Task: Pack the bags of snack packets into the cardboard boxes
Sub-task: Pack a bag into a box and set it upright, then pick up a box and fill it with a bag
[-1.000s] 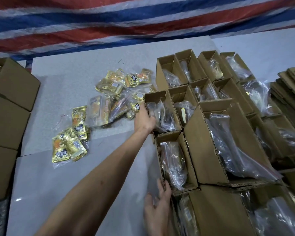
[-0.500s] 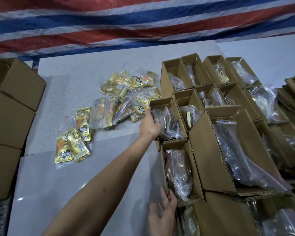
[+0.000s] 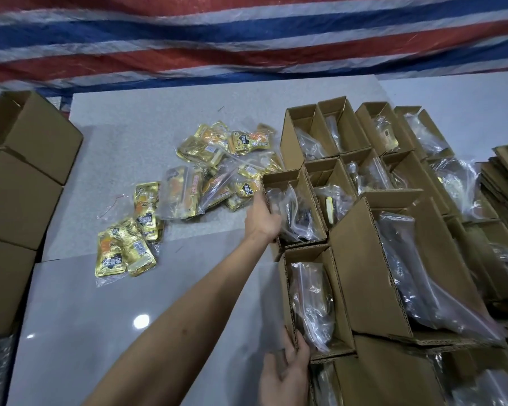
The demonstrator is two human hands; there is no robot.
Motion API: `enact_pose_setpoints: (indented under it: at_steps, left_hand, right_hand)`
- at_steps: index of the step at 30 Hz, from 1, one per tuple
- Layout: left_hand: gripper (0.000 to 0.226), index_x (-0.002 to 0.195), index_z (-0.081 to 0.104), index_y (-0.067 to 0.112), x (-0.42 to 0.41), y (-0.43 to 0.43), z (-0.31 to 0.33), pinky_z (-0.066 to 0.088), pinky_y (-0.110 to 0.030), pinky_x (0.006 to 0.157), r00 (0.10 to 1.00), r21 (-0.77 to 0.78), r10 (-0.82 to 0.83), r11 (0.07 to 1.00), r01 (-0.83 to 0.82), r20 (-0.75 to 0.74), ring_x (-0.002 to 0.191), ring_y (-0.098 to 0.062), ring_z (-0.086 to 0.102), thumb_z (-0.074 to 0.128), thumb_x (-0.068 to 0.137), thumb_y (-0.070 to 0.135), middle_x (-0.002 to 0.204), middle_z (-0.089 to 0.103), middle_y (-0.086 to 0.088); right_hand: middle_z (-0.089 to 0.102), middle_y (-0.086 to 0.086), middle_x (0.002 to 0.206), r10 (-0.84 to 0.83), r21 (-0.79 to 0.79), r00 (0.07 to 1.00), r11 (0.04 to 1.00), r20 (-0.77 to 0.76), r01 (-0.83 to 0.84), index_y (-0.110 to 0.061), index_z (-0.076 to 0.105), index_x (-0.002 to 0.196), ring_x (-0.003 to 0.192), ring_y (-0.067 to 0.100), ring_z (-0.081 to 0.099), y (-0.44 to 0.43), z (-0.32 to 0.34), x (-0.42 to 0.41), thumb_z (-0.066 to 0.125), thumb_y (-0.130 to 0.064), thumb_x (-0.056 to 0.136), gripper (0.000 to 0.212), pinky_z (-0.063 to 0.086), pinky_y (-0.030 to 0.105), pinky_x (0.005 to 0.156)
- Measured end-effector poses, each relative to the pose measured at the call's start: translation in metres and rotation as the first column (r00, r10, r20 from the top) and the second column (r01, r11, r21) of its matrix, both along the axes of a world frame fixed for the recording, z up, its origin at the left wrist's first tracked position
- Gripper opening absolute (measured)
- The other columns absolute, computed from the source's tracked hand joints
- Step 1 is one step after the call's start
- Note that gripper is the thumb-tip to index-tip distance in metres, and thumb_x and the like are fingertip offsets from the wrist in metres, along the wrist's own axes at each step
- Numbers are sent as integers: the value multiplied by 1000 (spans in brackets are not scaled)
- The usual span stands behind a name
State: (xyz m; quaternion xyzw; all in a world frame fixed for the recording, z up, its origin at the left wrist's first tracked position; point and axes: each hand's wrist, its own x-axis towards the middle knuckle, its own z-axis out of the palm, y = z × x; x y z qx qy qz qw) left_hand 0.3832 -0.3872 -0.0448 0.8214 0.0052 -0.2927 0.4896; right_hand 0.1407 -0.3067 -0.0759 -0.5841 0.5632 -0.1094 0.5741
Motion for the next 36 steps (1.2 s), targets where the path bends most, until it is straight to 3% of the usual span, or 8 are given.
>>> enact_pose_setpoints:
  at_steps: [4, 7, 13, 16, 21, 25, 29, 36]
  left_hand:
    - [53, 142, 37, 12, -10, 22, 1, 55, -47, 92, 989, -109, 24, 993, -40, -144, 97, -24, 62, 61, 96, 21, 128, 53, -7]
    - [46, 138, 43, 10, -26, 58, 1, 52, -41, 94, 986, -89, 4, 996, -19, -166, 112, -31, 60, 59, 96, 22, 130, 57, -11]
    - [18, 111, 65, 9, -78, 177, 1, 50, -25, 79, 995, -19, 40, 999, -42, -94, 84, -17, 61, 59, 96, 17, 97, 65, -4]
    - [8, 100, 67, 16, -97, 247, -2, 44, -11, 66, 993, 85, 113, 990, -110, -31, 79, -15, 62, 62, 94, 15, 85, 65, 4]
    - [12, 89, 66, 26, -112, 336, 6, 52, -30, 71, 922, 113, 379, 916, -386, 77, 80, -22, 67, 65, 92, 14, 84, 68, 2]
    - [21, 114, 61, 19, -114, 384, 11, 47, -30, 78, 869, 188, 407, 865, -465, 281, 89, -21, 62, 63, 93, 16, 106, 61, 2]
    - [40, 130, 49, 17, -84, 437, 22, 46, -38, 86, 836, 381, 325, 776, -502, 442, 104, -24, 57, 59, 92, 25, 133, 41, 0]
    - [40, 133, 50, 18, -34, 506, 16, 42, -50, 100, 928, 655, 255, 657, -373, 272, 135, -35, 38, 57, 94, 26, 159, 15, -9]
  right_hand:
    - [66, -5, 129, -13, -23, 1000, 1000, 0, 13, -15, 37, 147, 113, 17, 63, -1, -3, 0, 61, 14, 82, 75, 40, 1, 77]
    - [67, -3, 128, -23, -73, 999, 997, 21, 25, -15, 38, 147, 109, 20, 62, 2, -1, 1, 63, 11, 82, 75, 37, -6, 73]
    - [67, 3, 103, 21, -116, 993, 993, 114, -8, -20, 27, 154, 80, -19, 58, 11, 11, 7, 67, 21, 77, 96, 41, -2, 72]
    - [68, 12, 109, 135, -100, 987, 987, 86, -126, -4, 50, 138, 76, -16, 57, 24, 12, 12, 64, 21, 79, 66, 43, 4, 72]
    - [70, 25, 99, 304, -108, 951, 949, 53, -298, 2, 68, 101, 65, 6, 60, 62, 12, 11, 61, 24, 76, 34, 45, 9, 62]
    - [72, -13, 74, 475, -50, 877, 880, 72, -473, 5, 66, 93, 60, -4, 61, 85, 19, 15, 55, 27, 79, 29, 46, 6, 58]
    - [69, 15, 89, 585, -70, 804, 811, 107, -581, 3, 68, 93, 63, -4, 62, 93, 33, 19, 57, 21, 82, 24, 44, 5, 57]
    - [72, 15, 81, 587, -117, 809, 807, 45, -579, -8, 70, 81, 57, -10, 61, 80, 35, 1, 64, 19, 81, 27, 43, 3, 56]
